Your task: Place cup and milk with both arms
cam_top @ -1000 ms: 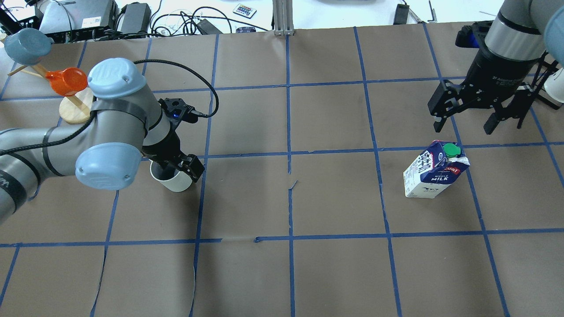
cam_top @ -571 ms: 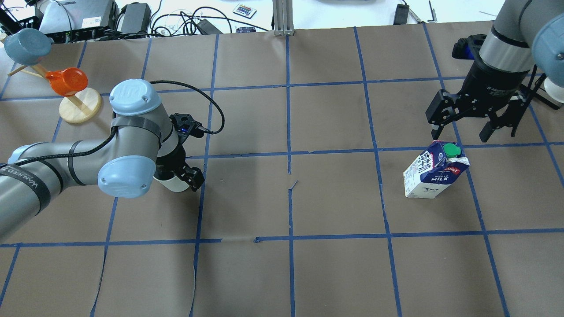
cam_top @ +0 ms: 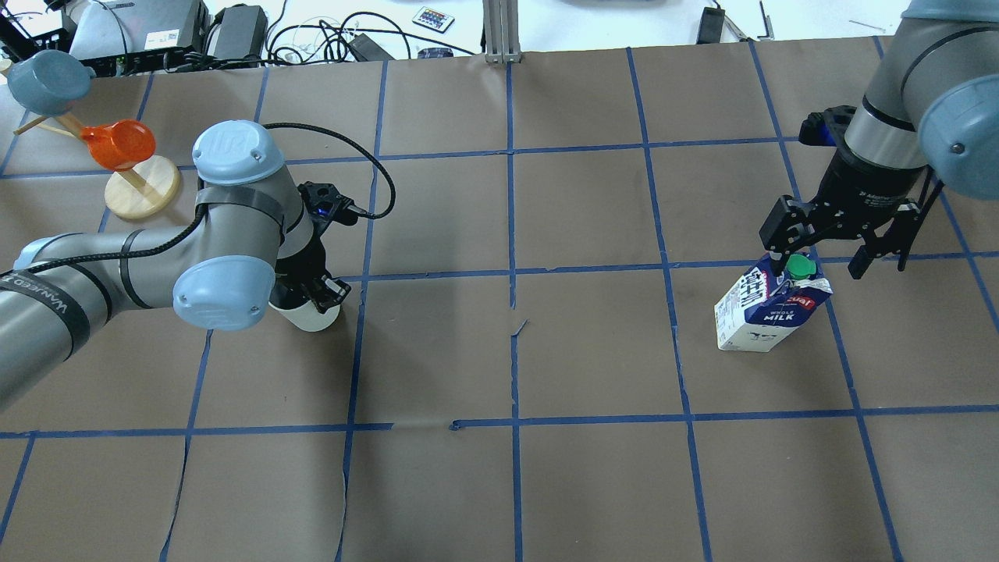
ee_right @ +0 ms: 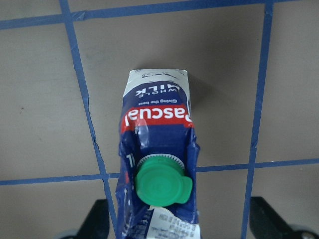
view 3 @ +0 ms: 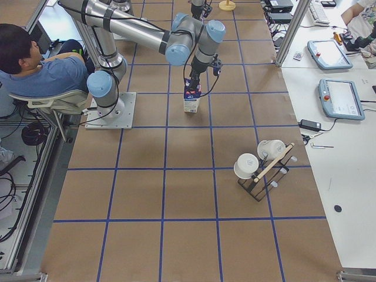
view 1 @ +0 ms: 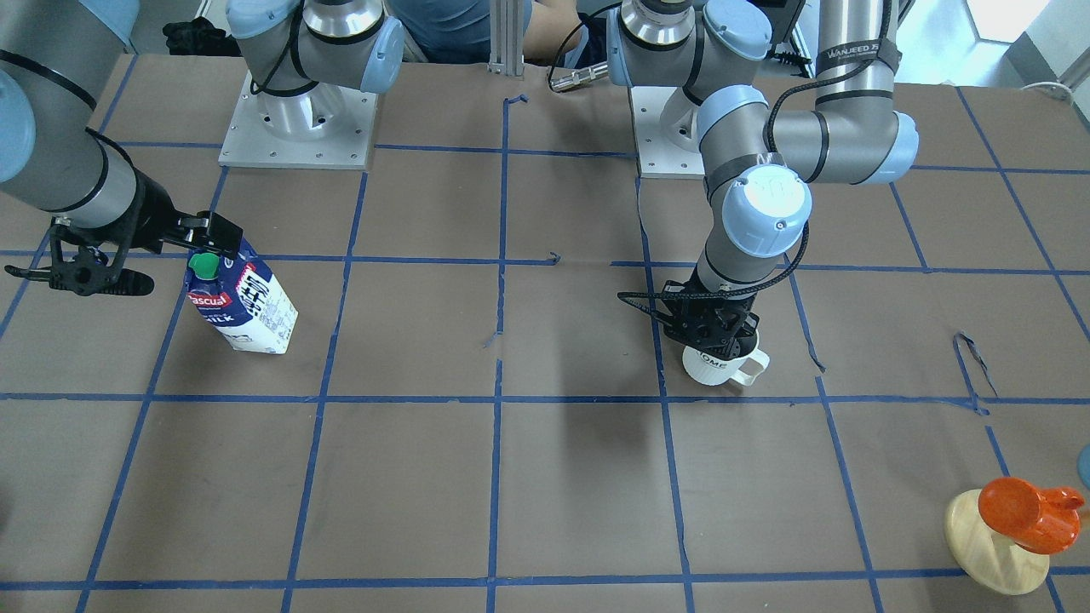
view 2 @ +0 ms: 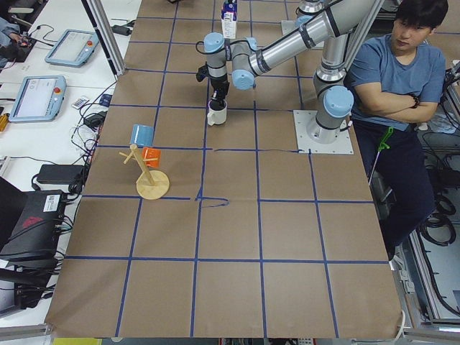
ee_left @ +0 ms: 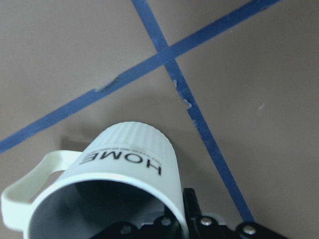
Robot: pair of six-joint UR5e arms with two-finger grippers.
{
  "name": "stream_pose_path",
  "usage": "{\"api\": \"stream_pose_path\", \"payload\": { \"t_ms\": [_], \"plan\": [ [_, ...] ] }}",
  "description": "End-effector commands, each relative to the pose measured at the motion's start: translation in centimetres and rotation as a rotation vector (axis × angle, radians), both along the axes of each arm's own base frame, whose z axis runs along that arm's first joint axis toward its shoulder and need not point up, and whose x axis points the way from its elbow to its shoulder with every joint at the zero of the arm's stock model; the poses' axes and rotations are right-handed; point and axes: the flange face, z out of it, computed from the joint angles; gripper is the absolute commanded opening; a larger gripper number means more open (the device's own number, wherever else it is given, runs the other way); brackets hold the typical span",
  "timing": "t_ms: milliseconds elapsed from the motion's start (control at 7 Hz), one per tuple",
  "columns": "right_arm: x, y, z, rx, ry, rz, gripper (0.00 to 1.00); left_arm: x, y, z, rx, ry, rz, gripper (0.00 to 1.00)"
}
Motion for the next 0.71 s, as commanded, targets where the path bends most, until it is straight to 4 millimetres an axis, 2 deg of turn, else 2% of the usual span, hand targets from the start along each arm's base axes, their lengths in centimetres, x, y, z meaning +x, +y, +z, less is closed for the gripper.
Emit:
{"api": "stream_pose_path", "payload": {
  "t_ms": [0, 143, 286, 429, 571],
  "plan": [
    [-0.3, -0.1, -0.7, 0.011, -0.009, -0.002, 1.00, -1.4, -1.4, 2.3, -0.049, -0.004, 0.152, 0.00],
    [-0.3, -0.7, -1.2, -0.002, -0.003, -0.007, 1.00, -4.9, -1.1, 3.1, -0.075, -0.006, 0.215, 0.00],
    [-0.4, -1.1, -1.6, -0.008, -0.001, -0.008, 1.00, -9.2, -0.2, 3.7, -0.087, 0.006, 0.240, 0.00],
    [-0.5, -1.4, -2.0, -0.001, -0.004, -0.010, 1.00, -13.6, 1.5, 3.6, -0.063, 0.055, 0.317, 0.00],
    [-0.5, -1.5, -2.1, -0.010, -0.004, -0.009, 0.94, -18.0, 4.0, 3.7, -0.066, 0.057, 0.315, 0.00]
  ]
}}
